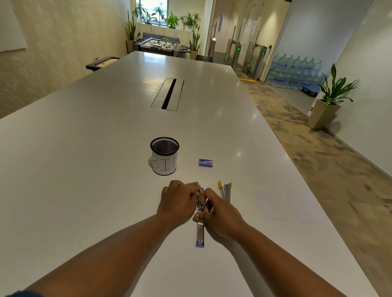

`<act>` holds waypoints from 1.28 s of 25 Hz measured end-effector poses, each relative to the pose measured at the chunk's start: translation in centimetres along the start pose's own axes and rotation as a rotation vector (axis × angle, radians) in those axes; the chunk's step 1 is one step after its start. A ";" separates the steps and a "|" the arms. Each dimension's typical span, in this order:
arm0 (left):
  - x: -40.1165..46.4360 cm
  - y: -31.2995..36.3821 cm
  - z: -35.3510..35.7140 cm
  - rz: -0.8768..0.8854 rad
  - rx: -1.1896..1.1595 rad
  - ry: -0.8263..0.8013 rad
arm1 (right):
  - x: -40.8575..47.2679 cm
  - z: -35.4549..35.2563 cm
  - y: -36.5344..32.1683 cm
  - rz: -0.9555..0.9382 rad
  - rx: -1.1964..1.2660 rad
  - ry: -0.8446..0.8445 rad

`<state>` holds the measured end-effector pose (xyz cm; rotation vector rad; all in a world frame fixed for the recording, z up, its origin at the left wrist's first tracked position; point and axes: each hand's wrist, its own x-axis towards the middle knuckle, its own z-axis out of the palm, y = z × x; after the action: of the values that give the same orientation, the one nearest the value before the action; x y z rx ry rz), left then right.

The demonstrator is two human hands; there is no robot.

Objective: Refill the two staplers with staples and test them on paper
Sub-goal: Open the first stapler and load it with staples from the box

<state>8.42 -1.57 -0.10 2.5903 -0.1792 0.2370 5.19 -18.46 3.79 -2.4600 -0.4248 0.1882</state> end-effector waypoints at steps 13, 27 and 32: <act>0.6 -0.1 -0.3 0.024 -0.060 0.021 | 1.1 -2.9 0.3 -0.031 0.071 0.180; 10.2 0.1 1.0 0.028 -0.319 -0.028 | 10.0 -6.6 6.6 0.290 0.518 0.265; 13.2 0.1 2.1 -0.027 -0.380 0.012 | 12.5 -5.9 7.5 0.245 0.479 0.234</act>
<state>21.52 -3.81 0.87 2.2125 -0.1670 0.1875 20.27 -23.12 3.52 -2.0210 0.0274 0.0880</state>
